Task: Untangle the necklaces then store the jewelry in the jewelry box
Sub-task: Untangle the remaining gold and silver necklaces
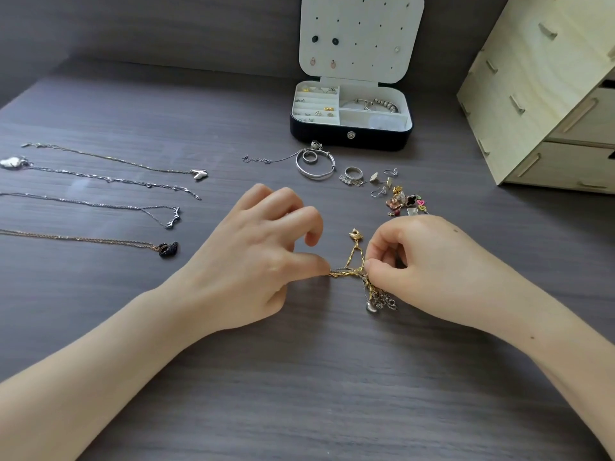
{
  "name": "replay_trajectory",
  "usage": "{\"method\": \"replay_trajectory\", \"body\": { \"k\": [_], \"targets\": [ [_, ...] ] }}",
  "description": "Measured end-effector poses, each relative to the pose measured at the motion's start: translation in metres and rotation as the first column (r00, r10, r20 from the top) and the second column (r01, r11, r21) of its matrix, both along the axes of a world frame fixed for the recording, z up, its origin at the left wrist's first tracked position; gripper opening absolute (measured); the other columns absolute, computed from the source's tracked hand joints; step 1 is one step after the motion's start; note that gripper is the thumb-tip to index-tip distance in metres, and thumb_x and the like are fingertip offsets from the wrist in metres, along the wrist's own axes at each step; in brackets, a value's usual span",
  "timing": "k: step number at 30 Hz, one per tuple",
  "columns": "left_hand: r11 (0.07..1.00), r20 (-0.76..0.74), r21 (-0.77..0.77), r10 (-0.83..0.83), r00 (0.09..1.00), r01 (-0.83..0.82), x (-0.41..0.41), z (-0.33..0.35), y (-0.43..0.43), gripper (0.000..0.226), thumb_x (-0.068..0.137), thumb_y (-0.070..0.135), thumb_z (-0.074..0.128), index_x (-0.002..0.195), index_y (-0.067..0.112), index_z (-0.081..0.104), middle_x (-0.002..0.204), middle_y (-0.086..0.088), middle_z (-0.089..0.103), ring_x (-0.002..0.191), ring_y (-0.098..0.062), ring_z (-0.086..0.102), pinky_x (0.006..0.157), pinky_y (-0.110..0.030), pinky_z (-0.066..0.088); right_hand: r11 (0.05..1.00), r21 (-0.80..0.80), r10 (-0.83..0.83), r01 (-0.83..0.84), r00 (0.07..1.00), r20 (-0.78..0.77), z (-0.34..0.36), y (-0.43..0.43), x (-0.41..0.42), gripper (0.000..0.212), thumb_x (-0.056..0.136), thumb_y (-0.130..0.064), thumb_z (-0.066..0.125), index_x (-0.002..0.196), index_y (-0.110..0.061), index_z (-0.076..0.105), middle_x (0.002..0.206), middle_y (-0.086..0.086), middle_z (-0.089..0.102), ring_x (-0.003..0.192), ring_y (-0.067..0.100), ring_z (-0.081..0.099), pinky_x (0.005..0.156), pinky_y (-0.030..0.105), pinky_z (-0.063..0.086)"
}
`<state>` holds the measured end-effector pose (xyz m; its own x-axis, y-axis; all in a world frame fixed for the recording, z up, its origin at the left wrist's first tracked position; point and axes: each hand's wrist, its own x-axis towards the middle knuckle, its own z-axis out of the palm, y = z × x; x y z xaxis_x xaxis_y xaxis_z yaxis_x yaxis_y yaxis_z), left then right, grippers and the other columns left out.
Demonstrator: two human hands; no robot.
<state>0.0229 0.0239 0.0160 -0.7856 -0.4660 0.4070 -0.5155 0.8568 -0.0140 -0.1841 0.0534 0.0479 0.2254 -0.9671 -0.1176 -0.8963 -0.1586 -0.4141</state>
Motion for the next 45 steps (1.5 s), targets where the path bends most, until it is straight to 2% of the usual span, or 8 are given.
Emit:
{"method": "replay_trajectory", "body": {
  "k": [7,11,22,29,33,37,42,45],
  "targets": [
    [0.999,-0.001,-0.009,0.047,0.999,-0.047,0.002,0.0,-0.002,0.036,0.067,-0.004,0.053,0.084,0.022,0.071,0.092,-0.005,0.06,0.085,-0.026,0.044,0.071,-0.033,0.029,0.997,0.005,0.075,-0.077,0.982,0.171,0.005,0.001,0.002,0.012,0.076,-0.031,0.056,0.064,-0.027,0.058,0.065,-0.025,0.056,0.067,-0.001,0.049,0.062,0.012,0.038],
    [0.998,-0.02,0.003,0.067,0.998,-0.066,0.002,-0.001,-0.002,0.038,0.069,0.001,0.04,0.084,0.019,0.07,0.092,-0.005,0.06,0.084,-0.027,0.045,0.068,-0.035,0.032,0.979,0.019,0.196,-0.204,0.96,0.201,0.008,0.003,0.002,0.01,0.073,-0.032,0.057,0.065,-0.027,0.06,0.067,-0.015,0.059,0.07,0.008,0.051,0.065,0.02,0.041],
    [0.993,-0.071,0.12,0.011,0.997,-0.003,-0.005,-0.001,0.01,0.046,0.064,-0.002,0.043,0.093,0.019,0.072,0.093,-0.003,0.06,0.079,-0.026,0.046,0.064,-0.035,0.032,0.954,0.087,0.27,-0.285,0.951,0.152,0.006,-0.002,-0.006,0.012,0.072,-0.036,0.059,0.068,-0.027,0.066,0.068,-0.012,0.063,0.068,0.009,0.054,0.063,0.021,0.043],
    [0.983,-0.187,0.174,0.087,0.979,-0.054,-0.005,0.0,0.012,0.03,0.068,-0.003,0.052,0.079,0.017,0.071,0.086,-0.002,0.059,0.073,-0.024,0.047,0.061,-0.037,0.036,0.969,-0.031,0.245,-0.243,0.961,0.126,-0.001,0.0,-0.002,0.022,0.066,-0.052,0.062,0.075,-0.032,0.064,0.07,-0.013,0.056,0.08,0.003,0.049,0.066,0.017,0.038],
    [0.972,-0.232,0.22,0.135,0.963,-0.084,-0.003,0.0,0.014,0.031,0.065,-0.001,0.047,0.069,0.018,0.07,0.08,0.0,0.057,0.068,-0.019,0.041,0.059,-0.032,0.035,0.96,-0.169,0.237,-0.222,0.969,0.072,-0.01,-0.004,-0.002,0.016,0.079,-0.04,0.056,0.078,-0.028,0.066,0.068,-0.018,0.051,0.073,0.003,0.045,0.066,0.012,0.032],
    [0.965,-0.2,0.231,0.173,0.964,-0.125,0.0,0.0,0.012,0.037,0.064,0.004,0.041,0.07,0.022,0.073,0.077,0.001,0.056,0.065,-0.02,0.042,0.056,-0.031,0.035,0.944,-0.258,0.227,-0.205,0.972,0.058,-0.015,-0.007,0.001,0.013,0.079,-0.031,0.057,0.086,-0.026,0.067,0.073,-0.018,0.051,0.072,0.008,0.042,0.066,0.019,0.033],
    [0.914,-0.158,0.336,0.292,0.943,-0.227,0.004,-0.002,0.007,0.017,0.075,0.027,0.055,0.078,0.023,0.071,0.08,0.006,0.055,0.07,-0.018,0.048,0.063,-0.028,0.038,0.959,-0.18,0.229,-0.219,0.973,0.037,-0.016,-0.012,0.006,0.013,0.079,-0.039,0.059,0.081,-0.028,0.066,0.076,-0.013,0.052,0.076,0.01,0.044,0.069,0.023,0.033],
    [0.871,-0.142,0.448,0.295,0.945,-0.204,0.005,-0.005,0.003,0.011,0.078,0.033,0.056,0.079,0.027,0.065,0.079,0.012,0.051,0.073,-0.008,0.045,0.068,-0.015,0.035,0.947,-0.193,0.256,-0.258,0.966,-0.035,-0.018,-0.012,0.01,0.019,0.083,-0.036,0.053,0.079,-0.023,0.065,0.079,-0.013,0.048,0.08,0.013,0.042,0.074,0.027,0.03]
  ]
}}
